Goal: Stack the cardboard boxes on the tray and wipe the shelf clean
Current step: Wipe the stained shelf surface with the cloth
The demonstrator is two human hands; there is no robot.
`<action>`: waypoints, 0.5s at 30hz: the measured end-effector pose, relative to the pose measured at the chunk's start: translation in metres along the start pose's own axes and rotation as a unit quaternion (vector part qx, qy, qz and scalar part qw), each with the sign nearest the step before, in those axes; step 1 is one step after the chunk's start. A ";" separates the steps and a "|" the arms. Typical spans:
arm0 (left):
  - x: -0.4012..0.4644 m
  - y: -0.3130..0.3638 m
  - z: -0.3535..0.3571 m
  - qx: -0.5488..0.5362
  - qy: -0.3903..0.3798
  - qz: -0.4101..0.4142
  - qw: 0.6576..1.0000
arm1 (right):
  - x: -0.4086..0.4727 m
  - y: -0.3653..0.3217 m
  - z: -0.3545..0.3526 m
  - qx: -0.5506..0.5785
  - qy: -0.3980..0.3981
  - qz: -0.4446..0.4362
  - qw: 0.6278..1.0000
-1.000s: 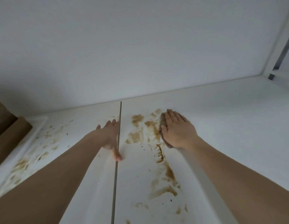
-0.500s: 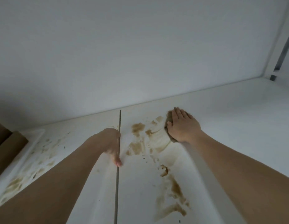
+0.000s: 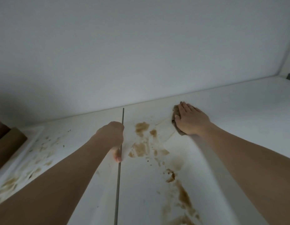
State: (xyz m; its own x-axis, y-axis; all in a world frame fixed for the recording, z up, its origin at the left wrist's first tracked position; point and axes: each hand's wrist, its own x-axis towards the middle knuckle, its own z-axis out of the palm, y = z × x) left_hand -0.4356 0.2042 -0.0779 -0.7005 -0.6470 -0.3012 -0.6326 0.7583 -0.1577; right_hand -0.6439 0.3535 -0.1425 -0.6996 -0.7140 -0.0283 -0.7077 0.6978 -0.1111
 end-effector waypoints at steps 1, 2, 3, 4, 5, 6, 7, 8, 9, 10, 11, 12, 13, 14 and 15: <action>0.001 0.000 -0.001 0.002 -0.006 0.000 1.000 | 0.004 -0.011 0.000 0.007 -0.005 -0.004 1.000; 0.002 0.002 -0.002 0.006 -0.017 -0.003 1.000 | 0.006 -0.023 0.000 0.013 -0.007 -0.019 1.000; 0.002 0.004 -0.003 0.012 -0.028 -0.007 1.000 | 0.006 -0.037 0.001 0.016 -0.005 -0.042 0.999; 0.003 0.005 -0.004 0.018 -0.038 -0.008 0.999 | 0.003 -0.051 0.003 0.016 0.000 -0.072 0.997; 0.004 0.007 -0.006 0.022 -0.043 -0.008 0.999 | -0.002 -0.063 0.006 0.015 0.005 -0.105 0.994; 0.005 0.008 -0.007 0.023 -0.044 -0.007 0.999 | -0.007 -0.071 0.008 0.012 0.006 -0.138 0.990; 0.005 0.009 -0.009 0.025 -0.044 -0.006 0.999 | -0.012 -0.073 0.009 0.010 0.001 -0.167 0.986; 0.003 0.010 -0.010 0.034 -0.048 -0.005 0.998 | -0.015 -0.069 0.008 0.009 -0.006 -0.191 0.981; 0.001 0.010 -0.012 0.050 -0.056 -0.002 0.997 | -0.014 -0.062 0.007 0.011 -0.011 -0.203 0.979; 0.000 0.008 -0.013 0.060 -0.061 0.005 0.996 | -0.010 -0.052 0.004 0.011 -0.013 -0.199 0.980; 0.000 0.004 -0.011 0.063 -0.065 0.009 0.996 | -0.003 -0.042 0.002 0.012 -0.013 -0.175 0.984; 0.000 0.001 -0.010 0.060 -0.073 0.006 0.996 | 0.005 -0.032 0.000 0.012 -0.010 -0.135 0.991; 0.001 -0.002 -0.010 0.055 -0.076 0.005 0.996 | 0.014 -0.026 -0.001 0.011 -0.006 -0.092 0.996; 0.002 -0.003 -0.010 0.055 -0.077 0.008 0.996 | 0.023 -0.024 -0.001 0.012 -0.006 -0.054 0.998; 0.003 -0.003 -0.011 0.060 -0.076 0.011 0.995 | 0.030 -0.028 -0.001 0.012 -0.006 -0.029 1.000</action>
State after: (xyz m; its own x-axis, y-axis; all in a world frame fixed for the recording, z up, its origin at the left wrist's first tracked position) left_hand -0.4394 0.1987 -0.0680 -0.6504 -0.6169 -0.4431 -0.5667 0.7826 -0.2576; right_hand -0.6451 0.3122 -0.1395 -0.6566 -0.7535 -0.0336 -0.7439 0.6543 -0.1362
